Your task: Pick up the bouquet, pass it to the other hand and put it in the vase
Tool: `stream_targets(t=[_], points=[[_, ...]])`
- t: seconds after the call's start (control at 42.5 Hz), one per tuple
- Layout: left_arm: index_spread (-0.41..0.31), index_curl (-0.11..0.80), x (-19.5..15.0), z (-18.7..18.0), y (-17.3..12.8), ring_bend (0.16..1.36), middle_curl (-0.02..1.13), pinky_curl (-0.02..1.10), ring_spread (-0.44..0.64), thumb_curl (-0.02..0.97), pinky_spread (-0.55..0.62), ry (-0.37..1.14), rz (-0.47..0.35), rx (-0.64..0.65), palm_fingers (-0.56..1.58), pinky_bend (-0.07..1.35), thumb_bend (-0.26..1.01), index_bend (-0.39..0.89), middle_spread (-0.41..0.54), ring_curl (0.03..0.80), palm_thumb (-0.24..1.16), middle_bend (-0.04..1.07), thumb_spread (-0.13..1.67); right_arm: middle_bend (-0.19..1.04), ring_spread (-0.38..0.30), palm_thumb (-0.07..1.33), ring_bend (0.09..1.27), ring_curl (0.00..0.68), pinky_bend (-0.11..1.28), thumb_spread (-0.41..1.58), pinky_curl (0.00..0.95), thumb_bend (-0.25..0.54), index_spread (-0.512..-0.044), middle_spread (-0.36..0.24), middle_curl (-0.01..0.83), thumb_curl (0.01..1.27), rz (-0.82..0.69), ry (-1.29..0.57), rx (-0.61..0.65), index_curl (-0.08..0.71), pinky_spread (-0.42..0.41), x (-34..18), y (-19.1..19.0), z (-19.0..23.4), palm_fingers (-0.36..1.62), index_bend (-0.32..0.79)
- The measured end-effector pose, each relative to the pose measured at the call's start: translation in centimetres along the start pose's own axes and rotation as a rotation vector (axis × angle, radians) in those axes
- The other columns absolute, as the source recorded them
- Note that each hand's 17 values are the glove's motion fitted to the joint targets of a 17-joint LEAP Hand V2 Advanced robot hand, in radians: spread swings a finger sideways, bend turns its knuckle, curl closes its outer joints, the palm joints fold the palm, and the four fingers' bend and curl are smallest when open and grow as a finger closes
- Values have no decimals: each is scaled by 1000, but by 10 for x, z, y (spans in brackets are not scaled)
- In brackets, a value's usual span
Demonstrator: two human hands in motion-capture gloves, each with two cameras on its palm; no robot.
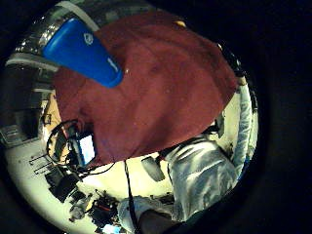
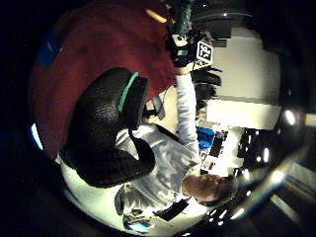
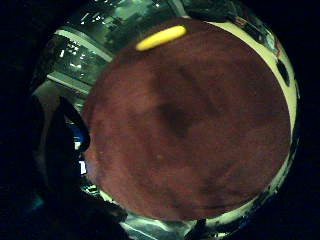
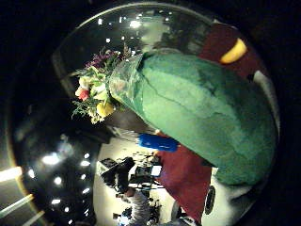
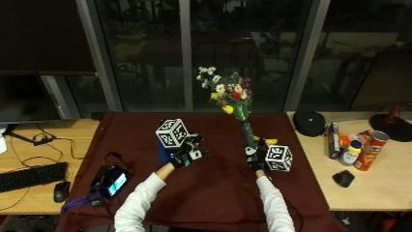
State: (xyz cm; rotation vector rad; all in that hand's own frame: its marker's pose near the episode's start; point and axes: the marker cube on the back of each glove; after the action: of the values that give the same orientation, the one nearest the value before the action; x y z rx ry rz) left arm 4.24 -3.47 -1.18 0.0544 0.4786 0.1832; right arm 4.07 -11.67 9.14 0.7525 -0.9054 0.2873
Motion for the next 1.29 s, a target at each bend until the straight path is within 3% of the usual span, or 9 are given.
stream_targets(t=[0.212, 0.447, 0.729, 0.894, 1.011, 1.058, 1.129, 1.223, 1.293], points=[[61, 278, 39, -17, -56, 550, 322, 357, 372, 301, 304, 563, 64, 224, 138, 468, -13, 95, 271, 270, 313, 156, 1125, 830, -185, 1041, 977, 543, 680, 853, 454, -11, -202, -168, 622, 506, -112, -264, 77, 521, -249, -67, 4, 17, 1423, 491], [100, 232, 68, -18, -103, 607, 320, 368, 406, 330, 339, 928, 43, 359, 53, 533, -16, 84, 312, 281, 392, 185, 1061, 841, -180, 1070, 993, 546, 699, 751, 469, -16, -203, -164, 622, 572, -174, -404, 69, 542, -247, -112, 18, 54, 1405, 472], [113, 189, 103, -11, -112, 679, 346, 362, 329, 346, 281, 833, 114, 509, 147, 552, -29, 84, 255, 294, 417, 253, 1001, 845, -177, 1079, 999, 543, 700, 697, 476, -20, -205, -162, 622, 625, -190, -497, 46, 566, -246, -130, 56, 85, 1402, 462], [106, 176, 113, -10, -113, 687, 359, 359, 248, 351, 209, 764, 54, 665, 222, 550, -32, 83, 180, 297, 412, 285, 978, 846, -177, 1077, 1001, 541, 700, 684, 477, -21, -206, -162, 622, 647, -346, -527, 104, 576, -246, -128, 63, 102, 1401, 455], [28, 167, 108, -13, -114, 682, 368, 339, -18, 375, -89, 783, -25, 779, 866, 622, 20, 75, -26, 271, 535, 430, 988, 846, -177, 1074, 1002, 540, 699, 681, 478, -21, -206, -162, 622, 660, -558, -582, 166, 583, -246, -137, 70, 106, 1401, 451], [-39, 193, 104, -13, -117, 702, 405, 366, -129, 430, -180, 772, -28, 822, 1159, 665, 69, 145, -101, 302, 669, 501, 898, 847, -177, 1079, 1000, 539, 696, 694, 478, -17, -205, -161, 621, 663, -452, -556, 144, 588, -246, -133, 77, 108, 1405, 459], [-97, 219, 101, -13, -118, 719, 444, 390, -213, 484, -261, 744, -24, 867, 1270, 678, 79, 169, -168, 337, 766, 541, 743, 851, -176, 1078, 997, 538, 690, 710, 476, -18, -204, -161, 621, 665, -340, -528, 103, 593, -245, -126, 83, 112, 1409, 465], [-169, 273, 96, -15, -118, 803, 502, 416, -292, 530, -325, 710, -9, 881, 1390, 648, 61, 234, -236, 393, 817, 618, 628, 852, -180, 1050, 982, 532, 674, 751, 470, -33, -204, -158, 616, 650, -502, -608, 38, 594, -255, -135, 87, 112, 1404, 465], [-207, 302, 91, -19, -117, 811, 528, 424, -325, 553, -355, 690, 24, 865, 1402, 651, 37, 250, -275, 412, 830, 669, 593, 821, -191, 996, 955, 516, 640, 760, 451, -58, -207, -161, 598, 634, -501, -427, -77, 587, -279, -123, 86, 112, 1343, 425]])
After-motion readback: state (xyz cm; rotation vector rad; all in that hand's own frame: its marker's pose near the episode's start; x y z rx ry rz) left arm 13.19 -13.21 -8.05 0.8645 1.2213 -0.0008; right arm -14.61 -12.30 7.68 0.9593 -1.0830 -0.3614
